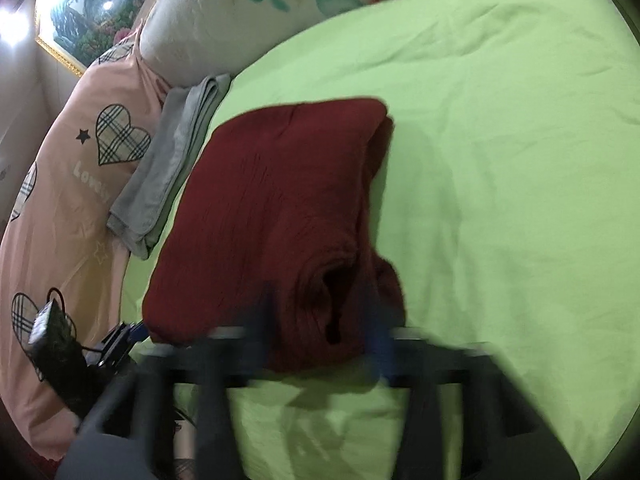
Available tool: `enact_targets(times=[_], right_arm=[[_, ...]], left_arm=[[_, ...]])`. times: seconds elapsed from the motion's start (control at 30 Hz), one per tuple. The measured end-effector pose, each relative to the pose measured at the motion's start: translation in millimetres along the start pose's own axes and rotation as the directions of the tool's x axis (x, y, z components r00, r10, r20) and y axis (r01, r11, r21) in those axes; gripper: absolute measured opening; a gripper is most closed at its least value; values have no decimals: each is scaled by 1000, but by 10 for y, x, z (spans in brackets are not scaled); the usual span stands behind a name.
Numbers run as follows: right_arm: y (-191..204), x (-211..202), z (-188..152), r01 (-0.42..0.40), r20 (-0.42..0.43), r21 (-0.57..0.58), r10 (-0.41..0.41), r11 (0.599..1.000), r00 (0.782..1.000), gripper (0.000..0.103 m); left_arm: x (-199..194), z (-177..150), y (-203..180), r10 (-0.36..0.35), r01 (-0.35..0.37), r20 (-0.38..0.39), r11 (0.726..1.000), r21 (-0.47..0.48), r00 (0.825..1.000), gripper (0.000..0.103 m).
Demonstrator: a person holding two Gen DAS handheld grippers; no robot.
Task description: Fold large clothes
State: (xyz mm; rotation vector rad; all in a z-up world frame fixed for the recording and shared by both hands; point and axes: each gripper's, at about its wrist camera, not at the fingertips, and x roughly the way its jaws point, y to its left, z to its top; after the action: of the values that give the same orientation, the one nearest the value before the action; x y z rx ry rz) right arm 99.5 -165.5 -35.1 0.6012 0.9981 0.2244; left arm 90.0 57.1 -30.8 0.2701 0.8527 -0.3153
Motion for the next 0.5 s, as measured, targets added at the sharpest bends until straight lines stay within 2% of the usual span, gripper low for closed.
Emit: enact_targets(times=[0.07, 0.13, 0.23, 0.33, 0.4, 0.5], right_arm=[[33, -70, 31, -25, 28, -14, 26, 1000, 999, 10], [59, -136, 34, -12, 45, -43, 14, 999, 999, 9], [-10, -38, 2, 49, 0, -70, -49, 996, 999, 9], [-102, 92, -60, 38, -49, -43, -40, 998, 998, 13], [-147, 17, -69, 7, -27, -6, -7, 1000, 1000, 20], [-143, -217, -36, 2, 32, -12, -2, 1000, 999, 22]], left_arm=[[-74, 8, -14, 19, -19, 25, 1000, 6, 999, 25], [-132, -2, -33, 36, -38, 44, 999, 27, 998, 23], [-7, -61, -25, 18, -18, 5, 999, 40, 1000, 22], [19, -97, 14, -40, 41, -32, 998, 37, 999, 25], [-91, -91, 60, -94, 95, -25, 994, 45, 995, 28], [-319, -66, 209, -204, 203, 6, 978, 49, 979, 28]])
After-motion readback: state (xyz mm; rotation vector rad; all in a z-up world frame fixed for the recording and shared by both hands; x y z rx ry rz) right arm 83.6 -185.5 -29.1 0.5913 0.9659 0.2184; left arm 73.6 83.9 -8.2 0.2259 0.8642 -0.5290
